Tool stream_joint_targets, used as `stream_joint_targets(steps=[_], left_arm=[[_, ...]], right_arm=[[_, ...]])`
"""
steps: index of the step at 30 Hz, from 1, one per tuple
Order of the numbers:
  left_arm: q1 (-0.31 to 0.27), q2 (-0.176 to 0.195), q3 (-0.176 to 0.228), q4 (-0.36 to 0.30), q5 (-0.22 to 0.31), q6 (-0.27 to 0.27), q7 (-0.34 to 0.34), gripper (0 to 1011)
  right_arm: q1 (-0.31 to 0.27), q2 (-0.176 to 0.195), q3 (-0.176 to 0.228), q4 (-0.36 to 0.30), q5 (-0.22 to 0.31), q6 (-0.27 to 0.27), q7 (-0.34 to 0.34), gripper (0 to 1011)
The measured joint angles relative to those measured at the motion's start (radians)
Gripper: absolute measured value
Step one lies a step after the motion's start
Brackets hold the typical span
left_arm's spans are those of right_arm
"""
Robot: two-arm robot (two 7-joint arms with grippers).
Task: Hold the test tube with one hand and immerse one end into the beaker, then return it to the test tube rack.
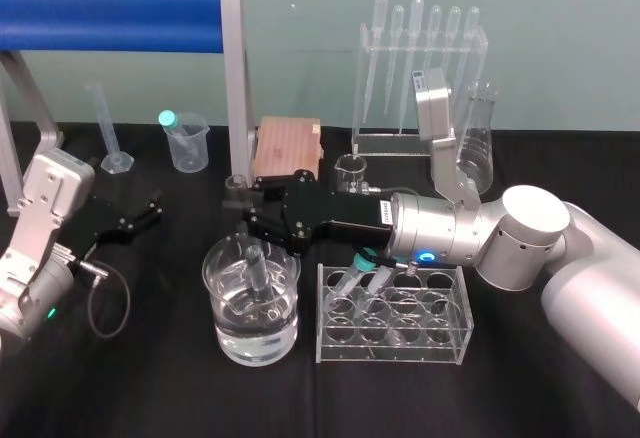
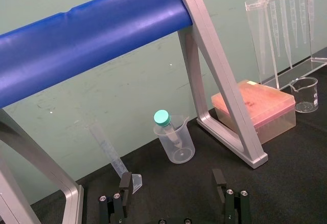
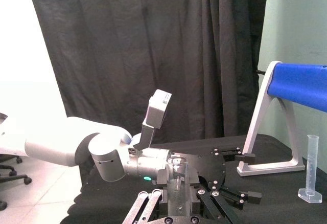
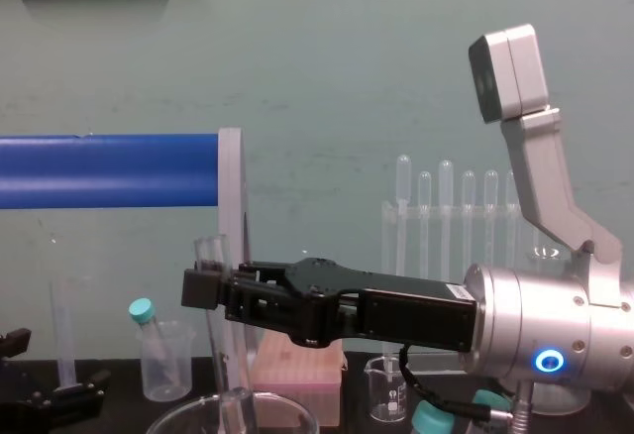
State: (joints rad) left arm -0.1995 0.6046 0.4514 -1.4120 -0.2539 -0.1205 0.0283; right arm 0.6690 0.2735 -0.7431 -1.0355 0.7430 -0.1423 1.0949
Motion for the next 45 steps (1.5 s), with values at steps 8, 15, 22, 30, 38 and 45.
stream_joint_targets(steps=[8,15,22,30,38,45], left_arm=[[0.0,0.0,0.0,0.0,0.0,0.0,0.0,1000],[0.0,0.0,0.0,0.0,0.0,0.0,0.0,1000],[0.0,0.0,0.0,0.0,0.0,0.0,0.0,1000],[0.0,0.0,0.0,0.0,0.0,0.0,0.0,1000],[0.0,0.0,0.0,0.0,0.0,0.0,0.0,1000],[0.0,0.0,0.0,0.0,0.0,0.0,0.0,1000]], right_arm=[[0.0,0.0,0.0,0.0,0.0,0.0,0.0,228],[0.0,0.0,0.0,0.0,0.0,0.0,0.0,228],[0.0,0.0,0.0,0.0,0.0,0.0,0.0,228],[0.0,0.0,0.0,0.0,0.0,0.0,0.0,228],[0.0,0.0,0.0,0.0,0.0,0.0,0.0,228],[0.0,0.0,0.0,0.0,0.0,0.0,0.0,228]])
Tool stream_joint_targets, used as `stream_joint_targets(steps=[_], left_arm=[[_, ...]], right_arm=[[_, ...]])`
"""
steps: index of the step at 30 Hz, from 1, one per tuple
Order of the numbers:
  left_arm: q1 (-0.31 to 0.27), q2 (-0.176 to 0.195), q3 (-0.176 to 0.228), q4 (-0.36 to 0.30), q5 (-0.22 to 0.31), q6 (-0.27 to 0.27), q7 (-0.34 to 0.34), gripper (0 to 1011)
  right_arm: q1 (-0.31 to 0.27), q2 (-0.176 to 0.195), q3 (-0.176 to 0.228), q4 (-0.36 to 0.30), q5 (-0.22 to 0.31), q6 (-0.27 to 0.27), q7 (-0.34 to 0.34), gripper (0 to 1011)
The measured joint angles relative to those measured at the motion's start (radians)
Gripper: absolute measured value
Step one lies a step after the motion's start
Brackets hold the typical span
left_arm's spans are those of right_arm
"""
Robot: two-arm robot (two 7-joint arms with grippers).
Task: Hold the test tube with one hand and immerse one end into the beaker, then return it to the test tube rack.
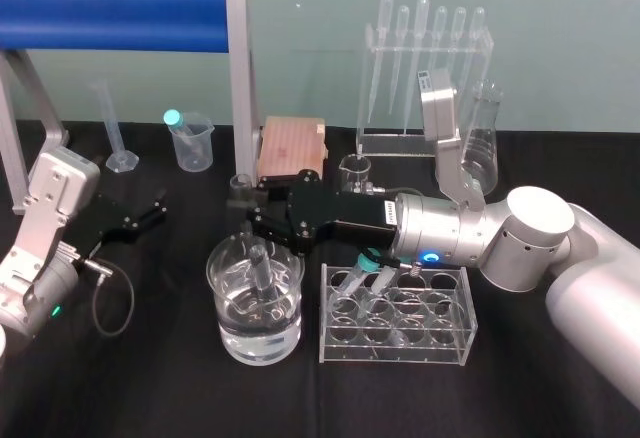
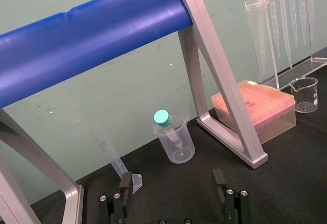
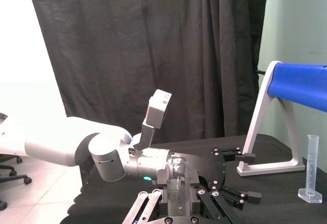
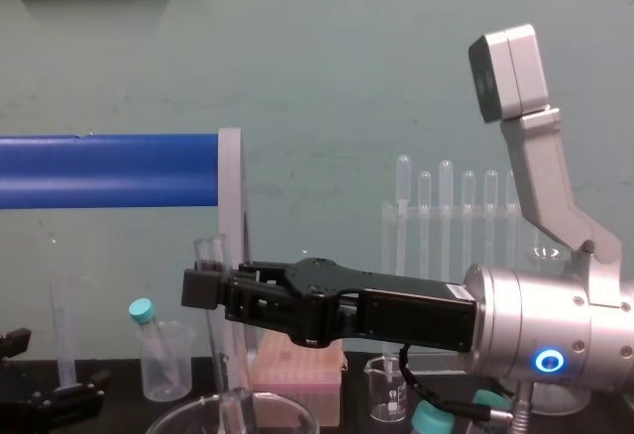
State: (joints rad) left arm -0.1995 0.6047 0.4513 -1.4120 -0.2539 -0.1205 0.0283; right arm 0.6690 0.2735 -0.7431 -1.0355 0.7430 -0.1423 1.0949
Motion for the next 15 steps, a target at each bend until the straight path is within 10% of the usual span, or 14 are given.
stream_joint_targets(steps=[15], left_arm=[[0.0,0.0,0.0,0.0,0.0,0.0,0.0,1000]], right_arm=[[0.0,0.0,0.0,0.0,0.0,0.0,0.0,228]])
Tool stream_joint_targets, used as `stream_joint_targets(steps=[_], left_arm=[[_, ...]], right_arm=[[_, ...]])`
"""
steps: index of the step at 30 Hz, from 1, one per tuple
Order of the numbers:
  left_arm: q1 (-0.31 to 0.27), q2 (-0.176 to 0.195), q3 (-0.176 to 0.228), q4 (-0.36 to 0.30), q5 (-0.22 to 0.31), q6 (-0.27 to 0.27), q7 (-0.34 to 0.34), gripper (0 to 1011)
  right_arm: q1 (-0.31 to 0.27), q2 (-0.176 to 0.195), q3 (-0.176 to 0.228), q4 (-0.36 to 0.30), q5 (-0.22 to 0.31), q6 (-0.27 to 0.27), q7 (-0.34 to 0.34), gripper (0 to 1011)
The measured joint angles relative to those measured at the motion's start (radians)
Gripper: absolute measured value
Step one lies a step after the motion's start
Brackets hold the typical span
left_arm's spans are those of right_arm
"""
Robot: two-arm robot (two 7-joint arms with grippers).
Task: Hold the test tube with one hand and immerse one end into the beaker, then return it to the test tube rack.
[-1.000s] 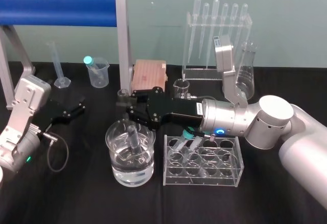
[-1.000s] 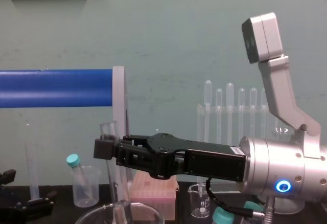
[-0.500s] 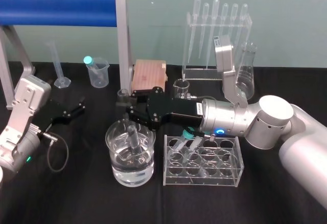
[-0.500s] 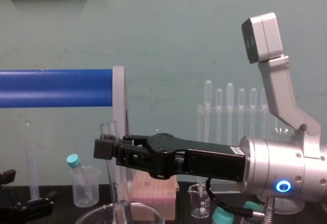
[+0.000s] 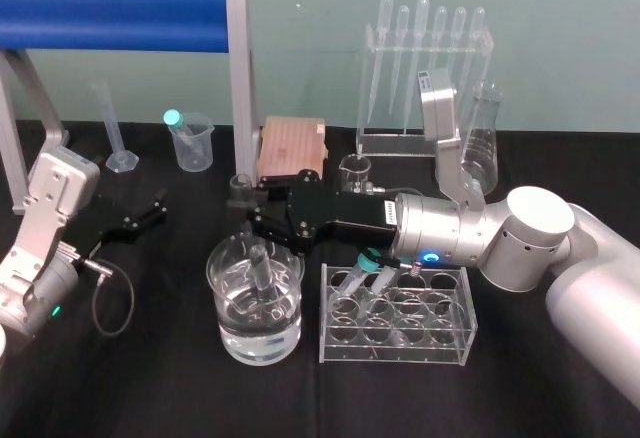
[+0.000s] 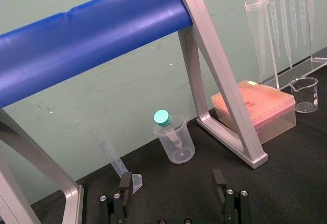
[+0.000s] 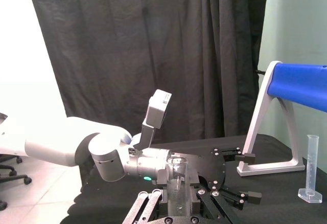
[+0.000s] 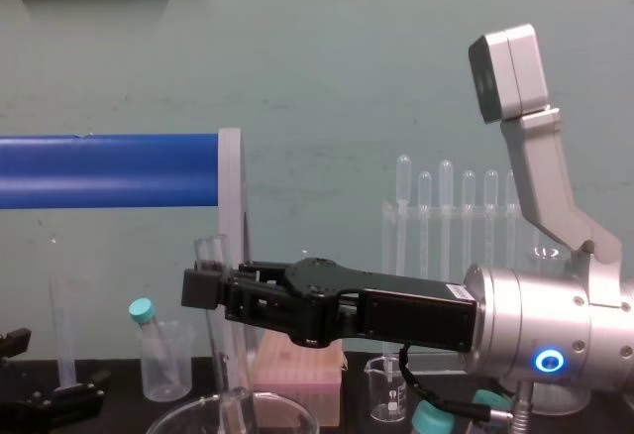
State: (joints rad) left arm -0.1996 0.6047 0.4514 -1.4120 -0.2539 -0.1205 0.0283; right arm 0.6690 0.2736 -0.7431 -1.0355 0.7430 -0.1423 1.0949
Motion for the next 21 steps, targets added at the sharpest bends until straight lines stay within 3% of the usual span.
stream_joint_targets(steps=[21], left_arm=[[0.0,0.0,0.0,0.0,0.0,0.0,0.0,1000]], right_arm=[[0.0,0.0,0.0,0.0,0.0,0.0,0.0,228]])
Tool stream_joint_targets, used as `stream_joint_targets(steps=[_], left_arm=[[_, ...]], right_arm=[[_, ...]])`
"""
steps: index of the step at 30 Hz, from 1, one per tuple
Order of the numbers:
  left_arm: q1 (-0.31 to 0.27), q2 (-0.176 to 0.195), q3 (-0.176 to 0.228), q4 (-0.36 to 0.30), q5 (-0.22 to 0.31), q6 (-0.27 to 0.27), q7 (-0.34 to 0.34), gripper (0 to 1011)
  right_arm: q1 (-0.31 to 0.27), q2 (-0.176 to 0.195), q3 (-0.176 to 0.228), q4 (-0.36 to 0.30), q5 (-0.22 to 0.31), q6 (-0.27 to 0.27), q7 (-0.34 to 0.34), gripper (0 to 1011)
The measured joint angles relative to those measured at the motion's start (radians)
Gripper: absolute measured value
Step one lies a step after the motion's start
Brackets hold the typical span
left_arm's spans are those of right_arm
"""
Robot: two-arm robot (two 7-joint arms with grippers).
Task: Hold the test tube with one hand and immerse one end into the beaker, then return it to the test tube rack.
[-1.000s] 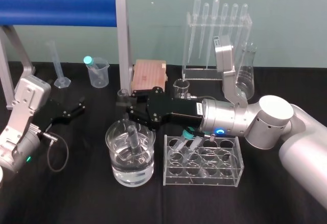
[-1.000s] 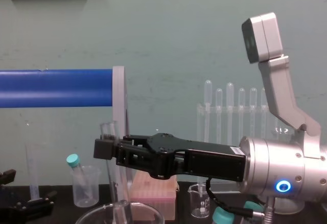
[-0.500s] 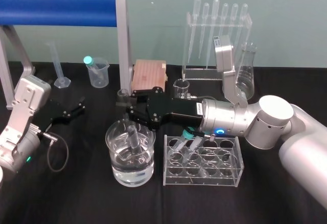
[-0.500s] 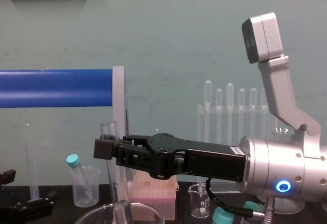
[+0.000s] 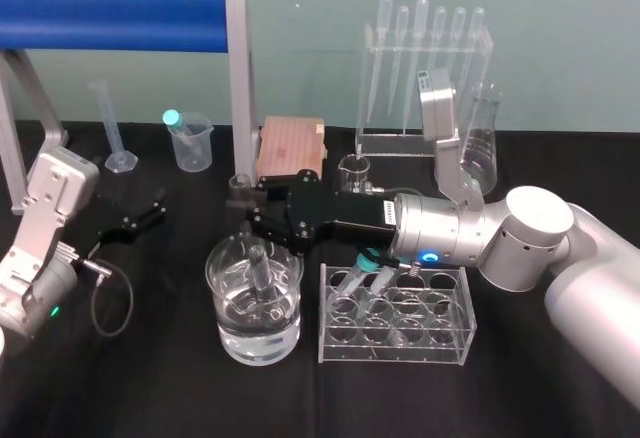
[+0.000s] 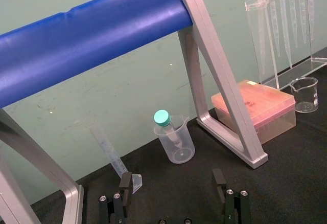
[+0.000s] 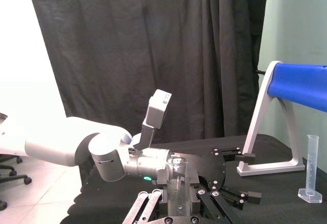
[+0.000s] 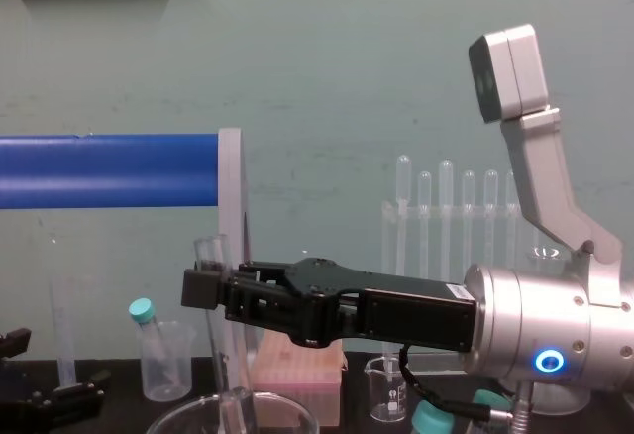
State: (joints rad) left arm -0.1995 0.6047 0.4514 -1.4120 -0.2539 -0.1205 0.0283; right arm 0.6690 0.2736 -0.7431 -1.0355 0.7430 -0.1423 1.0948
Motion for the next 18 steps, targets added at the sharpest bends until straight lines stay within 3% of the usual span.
stream_joint_targets(steps=[18], left_arm=[[0.0,0.0,0.0,0.0,0.0,0.0,0.0,1000]], right_arm=[[0.0,0.0,0.001,-0.001,0.0,-0.001,0.001,228]])
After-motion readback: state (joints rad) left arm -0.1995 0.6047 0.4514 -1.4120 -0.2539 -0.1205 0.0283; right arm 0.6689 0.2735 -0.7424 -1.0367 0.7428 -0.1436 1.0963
